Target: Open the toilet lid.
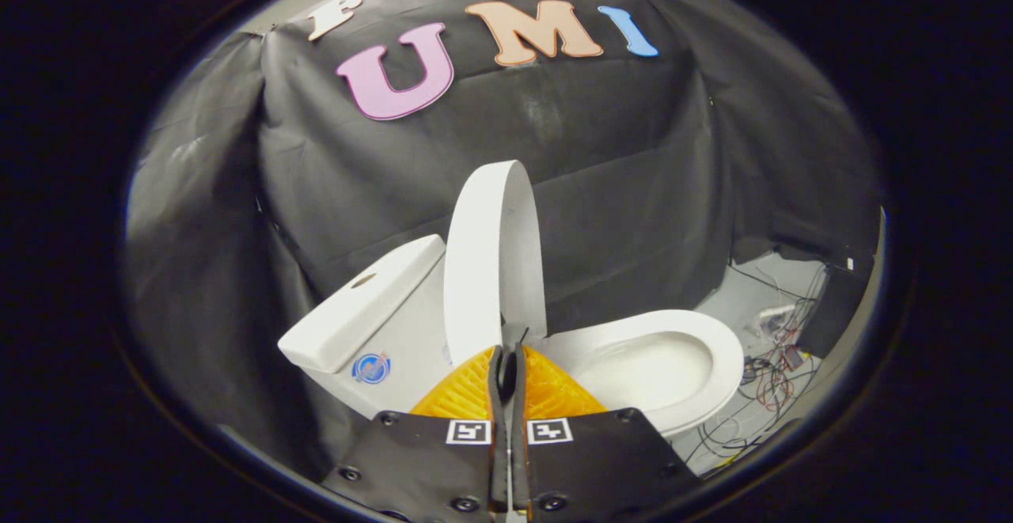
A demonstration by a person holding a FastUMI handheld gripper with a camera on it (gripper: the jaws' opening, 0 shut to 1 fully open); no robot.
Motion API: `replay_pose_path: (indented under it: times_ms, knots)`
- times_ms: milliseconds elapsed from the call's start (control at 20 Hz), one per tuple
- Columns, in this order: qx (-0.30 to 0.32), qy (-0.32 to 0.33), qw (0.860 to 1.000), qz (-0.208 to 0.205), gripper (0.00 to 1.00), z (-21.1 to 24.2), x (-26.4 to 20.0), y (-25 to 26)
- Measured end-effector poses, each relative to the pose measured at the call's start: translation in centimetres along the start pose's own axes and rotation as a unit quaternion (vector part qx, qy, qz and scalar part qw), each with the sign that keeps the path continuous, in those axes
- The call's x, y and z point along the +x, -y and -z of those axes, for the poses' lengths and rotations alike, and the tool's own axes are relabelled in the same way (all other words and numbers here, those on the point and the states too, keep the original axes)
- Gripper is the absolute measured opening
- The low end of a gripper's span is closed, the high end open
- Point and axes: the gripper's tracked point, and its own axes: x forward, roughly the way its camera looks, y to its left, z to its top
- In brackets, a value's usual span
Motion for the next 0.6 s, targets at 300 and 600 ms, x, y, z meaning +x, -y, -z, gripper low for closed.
replay_pose_path:
  times_ms: [300, 600]
  knots:
    - [-0.070, -0.013, 0.997, -0.036, 0.02, 0.4, 1.0, -5.3]
    - [-0.094, -0.016, 0.993, -0.076, 0.03, 1.3, 2.1, -9.0]
